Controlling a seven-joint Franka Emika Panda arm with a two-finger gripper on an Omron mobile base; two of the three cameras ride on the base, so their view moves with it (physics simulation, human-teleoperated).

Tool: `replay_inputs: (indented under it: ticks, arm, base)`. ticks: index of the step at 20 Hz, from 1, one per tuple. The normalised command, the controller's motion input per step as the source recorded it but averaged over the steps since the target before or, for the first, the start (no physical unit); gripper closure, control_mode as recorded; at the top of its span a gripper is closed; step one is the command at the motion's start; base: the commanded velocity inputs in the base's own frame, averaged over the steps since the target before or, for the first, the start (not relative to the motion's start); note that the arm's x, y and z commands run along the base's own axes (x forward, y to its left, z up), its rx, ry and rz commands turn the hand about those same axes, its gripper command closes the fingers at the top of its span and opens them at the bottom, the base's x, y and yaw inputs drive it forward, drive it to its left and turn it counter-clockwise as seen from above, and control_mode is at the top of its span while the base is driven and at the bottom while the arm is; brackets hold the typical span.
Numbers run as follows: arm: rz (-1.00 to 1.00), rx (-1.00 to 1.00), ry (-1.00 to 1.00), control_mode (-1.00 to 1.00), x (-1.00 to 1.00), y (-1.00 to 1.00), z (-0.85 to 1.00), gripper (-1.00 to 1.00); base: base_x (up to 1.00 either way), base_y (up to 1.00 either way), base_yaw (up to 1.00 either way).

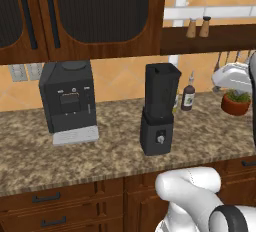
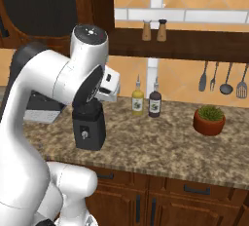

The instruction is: Close the lid blender by securely placing the lid on top.

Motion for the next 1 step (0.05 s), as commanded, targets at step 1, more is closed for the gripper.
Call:
replay_inputs:
  ticks: [1]
  arm:
    - [0.00,0.00,-0.02,-1.00,-0.16,-0.20,-0.07,-1.00]
  base:
    - [0.00,0.00,0.00]
